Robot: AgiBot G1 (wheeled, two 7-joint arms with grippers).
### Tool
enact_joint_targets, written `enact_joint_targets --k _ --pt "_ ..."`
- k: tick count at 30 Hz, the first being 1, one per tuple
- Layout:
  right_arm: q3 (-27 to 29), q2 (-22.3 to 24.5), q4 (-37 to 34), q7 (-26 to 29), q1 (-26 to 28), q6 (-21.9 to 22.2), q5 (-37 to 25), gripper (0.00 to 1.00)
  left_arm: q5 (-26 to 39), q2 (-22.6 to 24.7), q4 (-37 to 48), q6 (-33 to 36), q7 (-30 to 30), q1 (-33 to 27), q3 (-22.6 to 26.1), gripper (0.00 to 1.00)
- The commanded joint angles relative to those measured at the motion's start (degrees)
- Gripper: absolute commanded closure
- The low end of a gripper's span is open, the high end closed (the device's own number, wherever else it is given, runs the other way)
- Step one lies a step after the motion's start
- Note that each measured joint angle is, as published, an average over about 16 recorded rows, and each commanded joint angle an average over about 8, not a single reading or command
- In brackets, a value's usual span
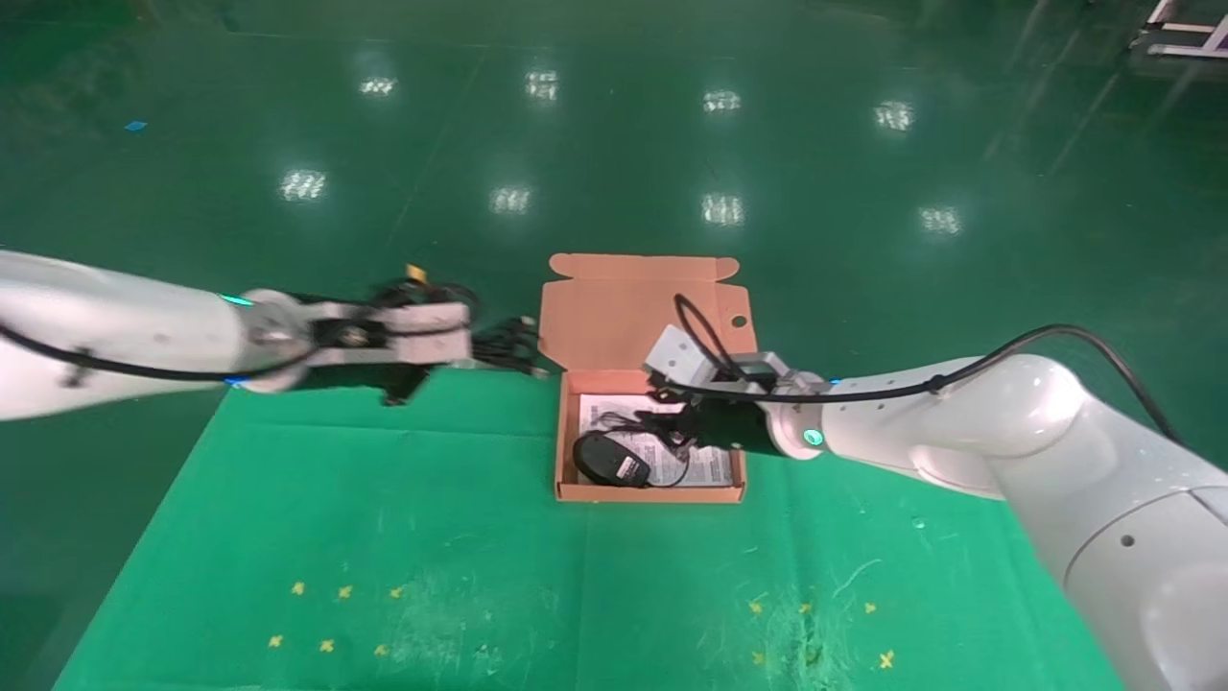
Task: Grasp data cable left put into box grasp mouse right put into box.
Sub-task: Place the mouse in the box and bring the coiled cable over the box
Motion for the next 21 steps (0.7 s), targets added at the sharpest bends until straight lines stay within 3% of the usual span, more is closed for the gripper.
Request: enact_joint_targets --k 1,12,21 --pt "-0.1 0.7 0.5 0.2 0.1 0.0 0.0 0.0 -0.7 2.1 1.9 -1.3 1.5 0.9 0.3 1.0" --pt "0.5 12.1 4.5 -0.5 3.4 -0.2 -1.1 0.0 -9.4 16.0 21.3 -14.9 20.4 5.5 -1.2 1.0" --pt "0.1 18.5 10.2 2.9 4.1 -0.4 -2.6 0.0 -18.3 18.8 23.6 -19.9 29.9 7.9 0.4 1.0"
